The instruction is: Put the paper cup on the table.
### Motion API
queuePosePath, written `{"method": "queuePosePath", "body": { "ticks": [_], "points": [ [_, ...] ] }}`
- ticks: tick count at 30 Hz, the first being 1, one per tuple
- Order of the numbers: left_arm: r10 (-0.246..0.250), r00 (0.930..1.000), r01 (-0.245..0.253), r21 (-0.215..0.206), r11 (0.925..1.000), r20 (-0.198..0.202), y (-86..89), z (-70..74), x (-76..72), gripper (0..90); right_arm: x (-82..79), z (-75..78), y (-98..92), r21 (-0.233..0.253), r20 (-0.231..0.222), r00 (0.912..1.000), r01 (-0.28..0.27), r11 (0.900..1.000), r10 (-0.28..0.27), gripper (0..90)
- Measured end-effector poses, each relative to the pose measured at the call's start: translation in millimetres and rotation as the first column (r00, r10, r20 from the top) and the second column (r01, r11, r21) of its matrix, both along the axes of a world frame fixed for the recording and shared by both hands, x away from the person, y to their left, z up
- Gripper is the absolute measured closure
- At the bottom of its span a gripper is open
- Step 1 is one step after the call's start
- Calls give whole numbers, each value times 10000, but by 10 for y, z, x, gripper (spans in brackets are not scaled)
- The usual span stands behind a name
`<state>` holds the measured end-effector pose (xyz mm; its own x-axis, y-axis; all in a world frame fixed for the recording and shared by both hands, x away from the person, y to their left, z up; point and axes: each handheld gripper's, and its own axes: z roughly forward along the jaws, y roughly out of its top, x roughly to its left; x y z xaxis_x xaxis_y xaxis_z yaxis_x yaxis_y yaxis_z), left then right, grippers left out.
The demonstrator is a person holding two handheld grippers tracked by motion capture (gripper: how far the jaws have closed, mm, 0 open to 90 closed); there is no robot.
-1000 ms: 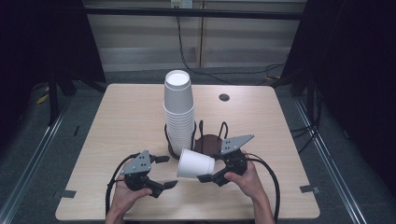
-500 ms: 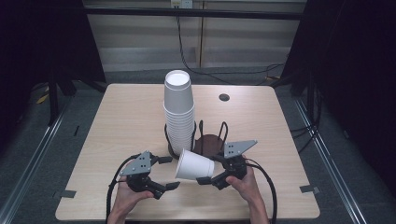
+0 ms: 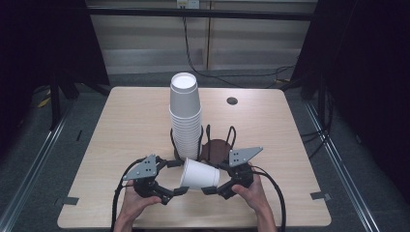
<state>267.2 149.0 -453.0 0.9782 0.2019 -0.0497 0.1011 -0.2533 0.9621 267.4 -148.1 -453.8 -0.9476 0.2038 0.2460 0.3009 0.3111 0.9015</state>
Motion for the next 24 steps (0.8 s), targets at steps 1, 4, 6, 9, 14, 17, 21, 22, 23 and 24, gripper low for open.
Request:
{"method": "queuePosePath", "body": {
  "ticks": [1, 4, 6, 9, 14, 17, 21, 22, 23, 24],
  "points": [
    [18, 10000, -17, 24, 10000, -29, -12, 1, 2, 123, -1, 2, 2, 4, -5, 10000, -12, 10000, 12, 235],
    [127, 9999, -127, 35, 9999, -26, -40, 0, 8, 48, 1, 2, 12, -18, 12, 10000, -54, 10000, 54, 235],
    [121, 9999, -121, 52, 9999, -43, -69, -5, 15, 22, 1, 1, 35, -49, 7, 9999, -127, 9999, 127, 235],
    [23, 9999, -24, -53, 10000, -139, -92, -14, 20, 18, 3, 2, 59, -66, 3, 9997, -227, 9997, 227, 235],
    [-200, 9993, 197, -115, 9997, -302, -101, -27, 42, 48, 7, 4, 87, -90, 23, 9996, -271, 9996, 271, 235],
    [-249, 9988, 239, -255, 9994, -423, -95, -34, 59, 56, 15, 4, 102, -126, 51, 9997, -242, 9996, 242, 236],
    [-271, 9988, 258, -325, 9991, -402, -97, -21, 50, 55, 19, 3, 102, -106, 29, 9995, -306, 9995, 307, 235],
    [-336, 9987, 321, -378, 9988, -394, -94, -16, 58, 56, 21, 6, 102, -79, 36, 9995, -323, 9994, 324, 235],
    [-352, 9985, 332, -478, 9983, -409, -92, -13, 63, 57, 22, 10, 103, -67, 48, 9993, -360, 9993, 360, 235],
    [-352, 9985, 332, -478, 9983, -409, -92, -13, 63, 58, 22, 11, 108, -84, 44, 9992, -404, 9991, 404, 235]
  ]
}}
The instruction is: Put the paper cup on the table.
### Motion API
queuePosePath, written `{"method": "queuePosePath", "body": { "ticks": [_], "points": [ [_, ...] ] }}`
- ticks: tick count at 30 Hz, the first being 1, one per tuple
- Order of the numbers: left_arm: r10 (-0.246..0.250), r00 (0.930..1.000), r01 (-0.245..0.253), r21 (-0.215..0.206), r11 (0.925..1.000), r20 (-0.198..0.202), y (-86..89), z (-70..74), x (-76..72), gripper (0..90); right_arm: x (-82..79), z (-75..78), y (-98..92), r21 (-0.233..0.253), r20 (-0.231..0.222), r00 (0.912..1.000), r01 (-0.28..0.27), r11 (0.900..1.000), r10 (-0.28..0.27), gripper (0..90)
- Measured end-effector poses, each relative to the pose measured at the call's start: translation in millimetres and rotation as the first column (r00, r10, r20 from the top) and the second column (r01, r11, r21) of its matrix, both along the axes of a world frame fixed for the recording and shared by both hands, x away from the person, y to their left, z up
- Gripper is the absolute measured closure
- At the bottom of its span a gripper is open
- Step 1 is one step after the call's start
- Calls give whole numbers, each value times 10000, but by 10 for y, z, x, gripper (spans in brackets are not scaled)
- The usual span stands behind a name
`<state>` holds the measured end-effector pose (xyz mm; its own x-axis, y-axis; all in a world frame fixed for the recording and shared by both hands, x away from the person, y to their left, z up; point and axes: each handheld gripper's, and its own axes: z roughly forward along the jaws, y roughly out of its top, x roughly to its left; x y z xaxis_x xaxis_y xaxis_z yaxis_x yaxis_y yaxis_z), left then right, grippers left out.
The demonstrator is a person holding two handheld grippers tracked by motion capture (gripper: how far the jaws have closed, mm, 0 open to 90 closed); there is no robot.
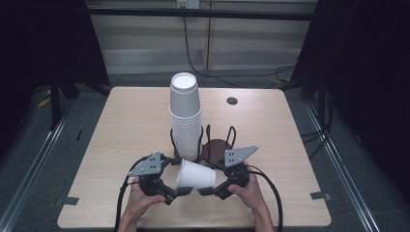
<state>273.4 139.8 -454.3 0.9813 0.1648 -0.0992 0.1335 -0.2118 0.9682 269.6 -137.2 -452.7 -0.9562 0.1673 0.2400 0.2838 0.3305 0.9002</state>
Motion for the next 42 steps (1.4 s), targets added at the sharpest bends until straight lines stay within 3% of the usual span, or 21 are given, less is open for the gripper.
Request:
{"method": "queuePosePath", "body": {
  "ticks": [9, 16, 30, 38, 39, 42],
  "points": [
    [-175, 9989, 165, -235, 9996, -437, -32, -24, 36, 63, 14, -29, -3, -95, -20, 10000, -45, 9999, 45, 235],
    [-353, 9981, 330, -450, 9984, -500, -9, -10, 35, 91, 15, -48, -16, 2, -34, 9999, -136, 9999, 136, 227],
    [-174, 9989, 158, -348, 9993, -446, 5, 16, 31, 118, 6, -71, -65, 393, 70, 9997, 232, 9990, -235, 148],
    [225, 9982, -236, -202, 9995, -557, 69, 32, 60, 117, -18, -93, -121, 496, 225, 9934, 1109, 9926, -1121, 129],
    [457, 9974, -460, -33, 9989, -562, 86, 34, 62, 117, -26, -106, -137, 546, 265, 9895, 1408, 9885, -1424, 130],
    [522, 9968, -518, 84, 9986, -613, 111, 35, 71, 116, -40, -121, -170, 597, 391, 9826, 1789, 9820, -1814, 130]
  ]
}}
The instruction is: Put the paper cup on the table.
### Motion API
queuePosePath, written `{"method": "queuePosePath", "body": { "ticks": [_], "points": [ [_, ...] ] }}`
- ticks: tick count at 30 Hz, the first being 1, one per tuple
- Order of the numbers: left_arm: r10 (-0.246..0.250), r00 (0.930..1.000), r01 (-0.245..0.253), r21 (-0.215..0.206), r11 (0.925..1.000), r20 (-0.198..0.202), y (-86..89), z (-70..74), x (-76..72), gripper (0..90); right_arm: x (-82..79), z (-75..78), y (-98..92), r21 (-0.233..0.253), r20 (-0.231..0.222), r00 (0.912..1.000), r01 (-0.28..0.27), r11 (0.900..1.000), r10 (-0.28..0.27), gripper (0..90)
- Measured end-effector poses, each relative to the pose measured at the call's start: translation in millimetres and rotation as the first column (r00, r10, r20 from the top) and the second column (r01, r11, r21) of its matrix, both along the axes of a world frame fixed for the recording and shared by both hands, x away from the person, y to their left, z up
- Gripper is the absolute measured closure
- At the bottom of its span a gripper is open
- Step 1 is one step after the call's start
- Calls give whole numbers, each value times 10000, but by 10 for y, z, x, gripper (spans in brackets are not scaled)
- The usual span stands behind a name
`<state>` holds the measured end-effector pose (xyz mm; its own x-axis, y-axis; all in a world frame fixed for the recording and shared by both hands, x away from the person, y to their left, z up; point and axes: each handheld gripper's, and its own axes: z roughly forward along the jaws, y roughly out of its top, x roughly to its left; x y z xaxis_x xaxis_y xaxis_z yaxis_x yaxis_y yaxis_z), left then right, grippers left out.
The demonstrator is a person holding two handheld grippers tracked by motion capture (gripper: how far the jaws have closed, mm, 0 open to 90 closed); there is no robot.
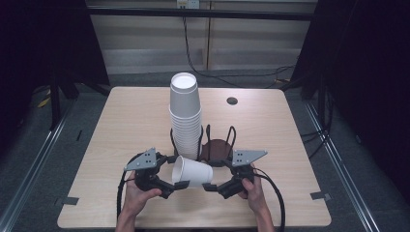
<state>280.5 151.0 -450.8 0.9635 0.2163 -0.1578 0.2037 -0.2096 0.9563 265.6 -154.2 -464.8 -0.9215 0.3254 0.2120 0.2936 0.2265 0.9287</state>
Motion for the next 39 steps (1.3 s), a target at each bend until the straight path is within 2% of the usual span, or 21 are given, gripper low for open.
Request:
{"method": "queuePosePath", "body": {
  "ticks": [8, 13, 14, 15, 16, 17, 21, 22, 23, 24, 26, 27, 28, 29, 30, 32, 33, 35, 36, 38, 39],
  "points": [
    [383, 9990, -389, 263, 9989, 215, 147, 61, -3, 116, -45, -18, -84, 204, 558, 9946, 861, 9961, -871, 132],
    [535, 9981, -550, 530, 9971, 293, 208, 117, 5, 116, -86, -64, -152, 465, 1072, 9735, 1979, 9791, -2018, 131],
    [535, 9981, -550, 530, 9971, 293, 208, 117, 5, 116, -86, -64, -152, 465, 1072, 9735, 1979, 9791, -2018, 131],
    [666, 9974, -682, 621, 9957, 281, 233, 128, 8, 116, -103, -85, -176, 369, 1217, 9595, 2514, 9672, -2540, 131],
    [666, 9974, -682, 621, 9957, 281, 233, 128, 8, 116, -103, -85, -176, 369, 1217, 9595, 2514, 9672, -2540, 131],
    [627, 9977, -641, 631, 9959, 251, 275, 133, 18, 115, -115, -91, -206, 472, 1453, 9444, 2913, 9555, -2951, 126],
    [857, 9960, -872, 609, 9943, 272, 378, 143, 24, 116, -140, -91, -251, 875, 1797, 9104, 3624, 9279, -3725, 125],
    [857, 9960, -872, 609, 9943, 272, 378, 143, 24, 116, -140, -91, -251, 875, 1797, 9104, 3624, 9279, -3725, 125],
    [974, 9949, -989, 689, 9927, 252, 426, 144, 29, 116, -151, -111, -265, 1079, 1933, 8910, 3968, 9116, -4107, 125],
    [974, 9949, -989, 689, 9927, 252, 426, 144, 29, 115, -151, -111, -265, 1079, 1933, 8910, 3968, 9116, -4107, 125],
    [1037, 9944, -1048, 712, 9919, 196, 473, 141, 40, 116, -167, -154, -295, 1363, 1930, 8693, 4356, 8898, -4551, 129],
    [1078, 9940, -1087, 799, 9909, 162, 500, 142, 47, 115, -170, -188, -317, 1451, 1804, 8673, 4430, 8847, -4639, 127],
    [1149, 9934, -1147, 745, 9906, 16, 548, 140, 69, 114, -179, -239, -328, 1367, 1798, 8583, 4621, 8762, -4806, 127],
    [1149, 9934, -1147, 745, 9906, 16, 548, 140, 69, 114, -179, -239, -328, 1367, 1798, 8583, 4621, 8762, -4806, 127],
    [1278, 9918, -1274, 758, 9889, 1, 576, 140, 78, 114, -187, -253, -331, 1414, 1849, 8524, 4694, 8716, -4891, 127],
    [1441, 9895, -1429, 888, 9857, -71, 628, 142, 97, 114, -211, -282, -338, 1641, 2025, 8296, 4952, 8532, -5204, 125],
    [1627, 9865, -1605, 948, 9825, -160, 670, 141, 111, 114, -228, -315, -347, 1729, 2125, 8105, 5186, 8374, -5458, 126],
    [1713, 9851, -1688, 1002, 9805, -171, 690, 143, 114, 114, -228, -329, -349, 1645, 2113, 8087, 5242, 8356, -5489, 126],
    [1763, 9841, -1730, 1110, 9786, -201, 724, 154, 128, 114, -239, -374, -341, 1533, 2253, 7923, 5460, 8237, -5671, 126],
    [1816, 9831, -1780, 1167, 9771, -215, 736, 165, 136, 114, -243, -396, -339, 1581, 2216, 7895, 5501, 8200, -5724, 126],
    [1898, 9816, -1860, 1268, 9743, -187, 747, 181, 146, 114, -254, -425, -327, 1681, 2433, 7678, 5684, 8054, -5927, 127]
  ]
}}
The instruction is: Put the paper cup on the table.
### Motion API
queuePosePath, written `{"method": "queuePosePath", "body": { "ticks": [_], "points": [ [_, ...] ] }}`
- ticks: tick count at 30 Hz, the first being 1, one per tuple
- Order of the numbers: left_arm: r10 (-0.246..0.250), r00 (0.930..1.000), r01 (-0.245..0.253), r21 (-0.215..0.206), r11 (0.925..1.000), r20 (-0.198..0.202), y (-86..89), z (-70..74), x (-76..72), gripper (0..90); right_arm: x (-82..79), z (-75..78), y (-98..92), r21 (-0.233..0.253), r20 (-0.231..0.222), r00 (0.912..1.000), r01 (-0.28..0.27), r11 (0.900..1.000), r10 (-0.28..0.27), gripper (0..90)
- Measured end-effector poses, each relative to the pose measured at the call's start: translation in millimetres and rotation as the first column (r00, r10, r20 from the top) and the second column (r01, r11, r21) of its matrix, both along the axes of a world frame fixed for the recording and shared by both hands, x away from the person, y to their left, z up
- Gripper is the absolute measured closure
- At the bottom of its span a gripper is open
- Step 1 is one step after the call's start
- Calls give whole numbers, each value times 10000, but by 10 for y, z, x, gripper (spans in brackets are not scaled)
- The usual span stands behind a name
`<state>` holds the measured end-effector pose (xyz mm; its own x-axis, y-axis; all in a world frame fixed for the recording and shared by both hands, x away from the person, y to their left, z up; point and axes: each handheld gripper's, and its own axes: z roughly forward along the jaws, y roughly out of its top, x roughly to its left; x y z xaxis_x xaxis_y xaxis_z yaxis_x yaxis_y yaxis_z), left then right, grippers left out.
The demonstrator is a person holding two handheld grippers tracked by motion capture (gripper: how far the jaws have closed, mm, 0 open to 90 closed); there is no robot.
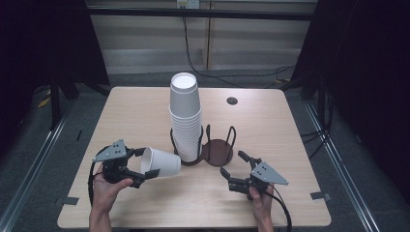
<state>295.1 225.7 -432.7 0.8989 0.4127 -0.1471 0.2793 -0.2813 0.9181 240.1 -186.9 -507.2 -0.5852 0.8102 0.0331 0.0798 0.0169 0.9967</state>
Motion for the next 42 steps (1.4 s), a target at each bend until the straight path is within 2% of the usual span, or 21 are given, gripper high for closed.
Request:
{"method": "queuePosePath", "body": {
  "ticks": [1, 6, 8, 12, 15, 18, 21, 25, 29, 30, 32, 33, 34, 35, 36, 38, 41, 42],
  "points": [
    [108, 9999, -109, 227, 9997, 43, 5, 38, 17, 114, -4, -4, 8, 24, 45, 10000, 17, 10000, -17, 126],
    [178, 9998, -180, 565, 9982, 41, 48, 101, 42, 112, -2, -25, 15, 76, 39, 9998, 199, 9998, -199, 128],
    [396, 9992, -394, 922, 9950, -7, 72, 115, 63, 112, -19, -31, 5, 102, 211, 9997, 130, 9999, -132, 127],
    [590, 9979, -571, 725, 9957, -255, 150, 121, 109, 111, -74, -46, -13, 309, 635, 9972, 366, 9989, -385, 125],
    [758, 9962, -727, 709, 9948, -423, 176, 131, 142, 111, -81, -45, -8, 229, 687, 9968, 384, 9990, -398, 128],
    [1016, 9939, -970, 995, 9903, -421, 199, 193, 194, 110, -73, -46, -17, 317, 602, 9975, 338, 9989, -357, 131],
    [1043, 9936, -992, 1066, 9893, -429, 212, 221, 218, 110, -70, -46, -19, 335, 594, 9976, 339, 9989, -358, 133],
    [1290, 9912, -1238, 1415, 9822, -281, 223, 280, 249, 109, -71, -46, -18, 333, 595, 9975, 352, 9988, -371, 134],
    [1288, 9911, -1221, 1592, 9797, -322, 232, 332, 299, 109, -71, -46, -18, 335, 598, 9975, 351, 9988, -371, 133],
    [1410, 9895, -1335, 1789, 9748, -301, 246, 365, 330, 109, -71, -47, -18, 334, 597, 9975, 352, 9988, -371, 133],
    [1429, 9894, -1355, 1833, 9737, -273, 251, 380, 351, 109, -71, -46, -18, 334, 594, 9975, 353, 9988, -372, 133],
    [1346, 9902, -1259, 1807, 9755, -366, 249, 398, 412, 110, -71, -46, -18, 334, 597, 9975, 353, 9988, -372, 133],
    [1419, 9894, -1326, 2010, 9706, -322, 239, 406, 441, 110, -71, -47, -18, 334, 596, 9975, 352, 9988, -372, 133],
    [1419, 9894, -1326, 2010, 9706, -322, 239, 406, 441, 110, -71, -47, -18, 334, 596, 9975, 352, 9988, -372, 133],
    [1607, 9864, -1490, 2247, 9630, -344, 221, 414, 473, 110, -71, -47, -18, 334, 598, 9975, 352, 9988, -371, 133],
    [1636, 9861, -1506, 2562, 9548, -303, 192, 436, 542, 110, -71, -46, -18, 334, 597, 9975, 353, 9988, -372, 134],
    [1637, 9858, -1488, 2609, 9538, -364, 175, 454, 578, 110, -71, -47, -18, 333, 599, 9975, 352, 9988, -371, 133],
    [1672, 9853, -1519, 2694, 9510, -349, 167, 466, 601, 109, -71, -46, -17, 336, 597, 9975, 351, 9988, -371, 133]
  ]
}}
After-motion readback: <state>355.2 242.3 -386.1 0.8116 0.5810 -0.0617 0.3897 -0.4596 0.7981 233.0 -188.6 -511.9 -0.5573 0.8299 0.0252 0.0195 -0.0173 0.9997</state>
